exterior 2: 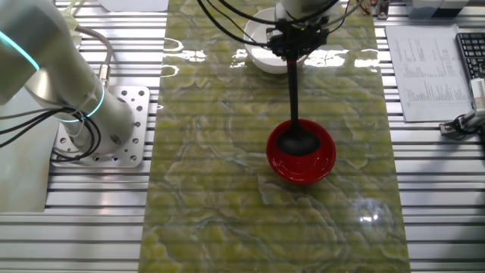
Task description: Scoop water with a large spoon from one bowl to another
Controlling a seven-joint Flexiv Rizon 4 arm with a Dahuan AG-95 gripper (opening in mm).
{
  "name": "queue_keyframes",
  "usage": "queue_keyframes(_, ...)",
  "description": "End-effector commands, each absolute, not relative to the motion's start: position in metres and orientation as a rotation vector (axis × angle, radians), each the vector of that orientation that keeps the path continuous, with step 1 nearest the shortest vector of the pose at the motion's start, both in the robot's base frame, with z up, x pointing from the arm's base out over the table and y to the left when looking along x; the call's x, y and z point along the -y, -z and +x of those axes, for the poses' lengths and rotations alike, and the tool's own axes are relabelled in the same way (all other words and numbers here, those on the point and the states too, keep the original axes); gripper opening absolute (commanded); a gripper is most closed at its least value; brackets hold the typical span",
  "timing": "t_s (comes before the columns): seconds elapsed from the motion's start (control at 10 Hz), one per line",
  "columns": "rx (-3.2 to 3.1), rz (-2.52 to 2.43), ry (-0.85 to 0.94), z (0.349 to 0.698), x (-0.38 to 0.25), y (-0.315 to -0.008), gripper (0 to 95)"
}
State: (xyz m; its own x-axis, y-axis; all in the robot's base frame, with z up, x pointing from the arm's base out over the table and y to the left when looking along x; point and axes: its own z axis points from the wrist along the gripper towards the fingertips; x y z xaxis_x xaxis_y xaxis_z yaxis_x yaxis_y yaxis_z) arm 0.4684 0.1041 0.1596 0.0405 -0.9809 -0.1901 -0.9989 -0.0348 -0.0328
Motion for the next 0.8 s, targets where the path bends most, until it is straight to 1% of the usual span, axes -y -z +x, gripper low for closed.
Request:
queue_keyframes(0.1, -2.084, -2.131, -0.172, 0.4707, -0.1094, -0.1609, 0.0)
queue_keyframes(0.8, -2.205, -2.013, -0.175, 0.4738, -0.1185, -0.1661, 0.0)
